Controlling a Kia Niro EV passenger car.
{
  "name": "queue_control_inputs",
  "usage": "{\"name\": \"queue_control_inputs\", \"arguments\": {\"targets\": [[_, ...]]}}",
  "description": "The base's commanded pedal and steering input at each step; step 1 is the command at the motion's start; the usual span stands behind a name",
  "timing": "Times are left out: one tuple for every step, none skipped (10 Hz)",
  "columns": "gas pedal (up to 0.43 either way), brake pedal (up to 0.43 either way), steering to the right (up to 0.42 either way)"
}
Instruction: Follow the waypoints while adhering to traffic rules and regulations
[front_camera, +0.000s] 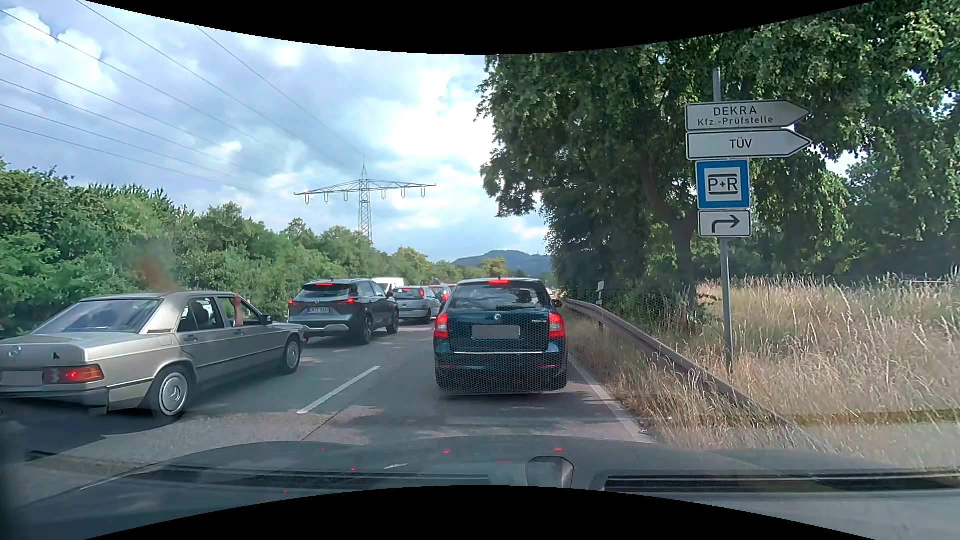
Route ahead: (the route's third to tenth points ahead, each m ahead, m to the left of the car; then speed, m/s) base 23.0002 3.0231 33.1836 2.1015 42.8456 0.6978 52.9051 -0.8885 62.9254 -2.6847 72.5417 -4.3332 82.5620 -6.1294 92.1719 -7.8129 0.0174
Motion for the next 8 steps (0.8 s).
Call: {"name": "queue_control_inputs", "arguments": {"targets": [[0.0,0.22,0.0],[0.0,0.22,0.0],[0.0,0.213,0.0],[0.0,0.22,0.0],[0.0,0.22,0.0],[0.0,0.213,0.0],[0.0,0.22,0.0],[0.0,0.22,0.0]]}}
